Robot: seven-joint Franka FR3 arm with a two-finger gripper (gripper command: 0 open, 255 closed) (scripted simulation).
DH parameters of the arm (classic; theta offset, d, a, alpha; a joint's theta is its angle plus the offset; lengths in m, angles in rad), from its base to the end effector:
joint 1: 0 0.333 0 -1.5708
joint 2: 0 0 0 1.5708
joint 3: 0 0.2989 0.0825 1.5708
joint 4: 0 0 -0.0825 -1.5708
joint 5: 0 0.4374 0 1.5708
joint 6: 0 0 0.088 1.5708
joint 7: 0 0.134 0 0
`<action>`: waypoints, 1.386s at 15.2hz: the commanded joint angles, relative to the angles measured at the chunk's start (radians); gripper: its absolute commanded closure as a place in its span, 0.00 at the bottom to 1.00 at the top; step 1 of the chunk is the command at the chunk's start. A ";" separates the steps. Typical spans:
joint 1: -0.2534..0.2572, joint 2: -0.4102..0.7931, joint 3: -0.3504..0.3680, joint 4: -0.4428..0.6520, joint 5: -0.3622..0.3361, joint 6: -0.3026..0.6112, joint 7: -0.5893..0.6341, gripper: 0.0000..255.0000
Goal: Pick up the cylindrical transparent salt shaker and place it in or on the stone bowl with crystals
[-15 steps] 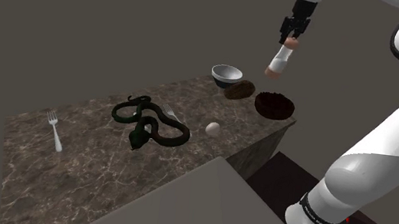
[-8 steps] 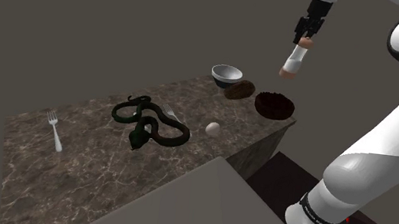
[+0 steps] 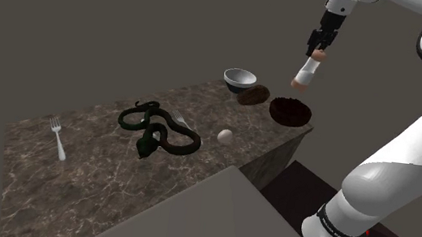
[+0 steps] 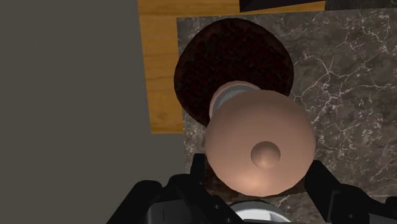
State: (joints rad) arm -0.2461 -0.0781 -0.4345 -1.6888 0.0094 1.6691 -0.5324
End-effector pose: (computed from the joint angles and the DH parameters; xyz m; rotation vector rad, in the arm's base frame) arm 0.4600 -0.3800 0.5694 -3.1257 0.2326 -0.1036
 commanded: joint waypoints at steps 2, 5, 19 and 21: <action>0.000 -0.013 0.001 -0.057 -0.005 0.046 0.002 1.00; 0.000 -0.018 0.002 -0.104 -0.008 0.088 0.002 1.00; -0.002 -0.019 0.000 -0.249 -0.008 0.232 -0.002 1.00; -0.002 -0.019 0.000 -0.249 -0.008 0.232 -0.002 1.00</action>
State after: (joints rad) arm -0.2479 -0.0976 -0.4350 -1.9374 0.0013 1.9006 -0.5340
